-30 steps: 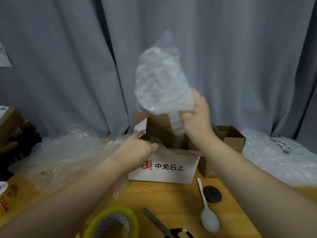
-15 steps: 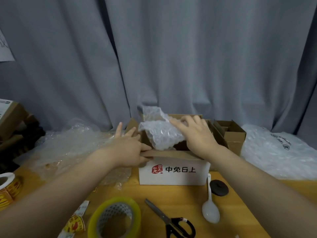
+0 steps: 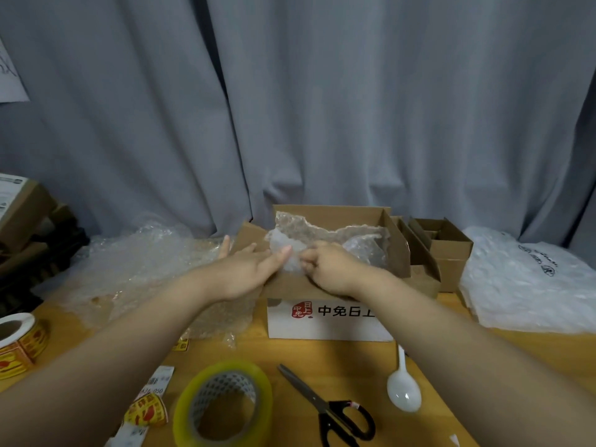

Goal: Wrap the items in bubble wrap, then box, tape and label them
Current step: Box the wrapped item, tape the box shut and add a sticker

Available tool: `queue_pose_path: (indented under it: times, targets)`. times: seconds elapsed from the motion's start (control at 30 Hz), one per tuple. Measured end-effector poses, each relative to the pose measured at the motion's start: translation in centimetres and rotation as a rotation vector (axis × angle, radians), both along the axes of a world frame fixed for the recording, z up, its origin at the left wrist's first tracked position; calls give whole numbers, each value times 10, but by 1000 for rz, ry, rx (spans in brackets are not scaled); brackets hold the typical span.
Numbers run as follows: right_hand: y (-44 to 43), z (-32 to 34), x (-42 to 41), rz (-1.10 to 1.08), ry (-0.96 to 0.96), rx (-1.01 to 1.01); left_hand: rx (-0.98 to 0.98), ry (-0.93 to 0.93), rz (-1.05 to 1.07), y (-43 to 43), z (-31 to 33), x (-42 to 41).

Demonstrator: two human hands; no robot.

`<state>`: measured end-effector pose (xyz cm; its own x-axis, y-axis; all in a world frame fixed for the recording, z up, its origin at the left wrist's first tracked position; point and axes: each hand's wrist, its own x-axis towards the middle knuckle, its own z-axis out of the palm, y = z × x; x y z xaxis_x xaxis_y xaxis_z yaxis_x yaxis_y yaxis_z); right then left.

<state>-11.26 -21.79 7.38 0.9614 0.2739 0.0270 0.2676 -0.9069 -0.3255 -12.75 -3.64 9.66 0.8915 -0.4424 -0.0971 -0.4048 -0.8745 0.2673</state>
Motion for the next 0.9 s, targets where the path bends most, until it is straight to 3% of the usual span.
queue_pose_path:
  times: [0.13,0.27,0.37,0.43,0.53,0.67,0.73,0.83,0.9]
  targets:
    - [7,-6,2,-103,-132,80,226,-231,-37,-10,1,9]
    - [-4,-2,6,-80,-108,198,381,-152,-149,-31,2,21]
    - [-28,3,9,-173,-285,-142,507,-1,-166,-38,-4,29]
    - [-42,4,6,-207,-117,-238,481,56,-145,-38,-10,30]
    - [-48,-2,4,-237,253,-90,429,82,-124,-37,-12,33]
    - [-42,5,6,-195,486,6,437,115,-97,-45,-12,33]
    - [-40,6,10,-207,511,28,358,33,-46,-51,-13,33]
    - [-33,2,11,-192,280,-222,195,-264,-51,-61,-19,34]
    - [-31,-2,9,-185,192,-270,237,-211,-39,-64,-20,37]
